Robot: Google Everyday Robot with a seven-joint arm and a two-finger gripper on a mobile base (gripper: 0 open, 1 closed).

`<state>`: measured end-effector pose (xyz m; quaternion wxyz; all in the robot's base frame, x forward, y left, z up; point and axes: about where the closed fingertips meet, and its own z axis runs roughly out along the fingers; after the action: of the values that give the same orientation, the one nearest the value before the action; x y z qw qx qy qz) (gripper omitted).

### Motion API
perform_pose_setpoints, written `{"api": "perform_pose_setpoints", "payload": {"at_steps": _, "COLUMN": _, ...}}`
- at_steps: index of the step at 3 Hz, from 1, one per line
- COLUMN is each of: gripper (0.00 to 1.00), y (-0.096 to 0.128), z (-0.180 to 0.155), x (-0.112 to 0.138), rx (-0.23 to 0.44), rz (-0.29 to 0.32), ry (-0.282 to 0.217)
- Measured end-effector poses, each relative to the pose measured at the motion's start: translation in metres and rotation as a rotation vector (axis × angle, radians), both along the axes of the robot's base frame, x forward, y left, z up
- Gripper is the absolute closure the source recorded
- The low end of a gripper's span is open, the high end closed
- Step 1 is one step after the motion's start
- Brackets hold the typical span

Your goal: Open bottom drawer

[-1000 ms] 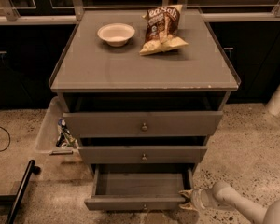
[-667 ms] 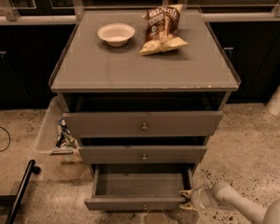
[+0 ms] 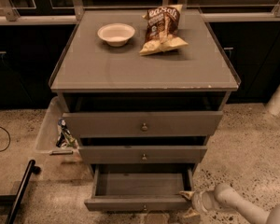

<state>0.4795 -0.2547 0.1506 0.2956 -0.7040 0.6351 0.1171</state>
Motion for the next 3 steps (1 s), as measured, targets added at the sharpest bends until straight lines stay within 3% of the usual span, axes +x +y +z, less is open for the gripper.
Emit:
{"api": "perform_pose_setpoints", "payload": {"at_steps": 1, "gripper": 0.55, "y": -0.0068, "z": -0.0034, "x": -0.022, "rx": 0.009, "rz": 0.018, "ry": 0.004}}
{"api": "perform_pose_setpoints", "payload": {"at_steps": 3, "gripper": 0.99, "y": -0.0088, "z": 0.0011, "x": -0.027, "rx": 0.004, "rz": 0.02, "ry": 0.002}}
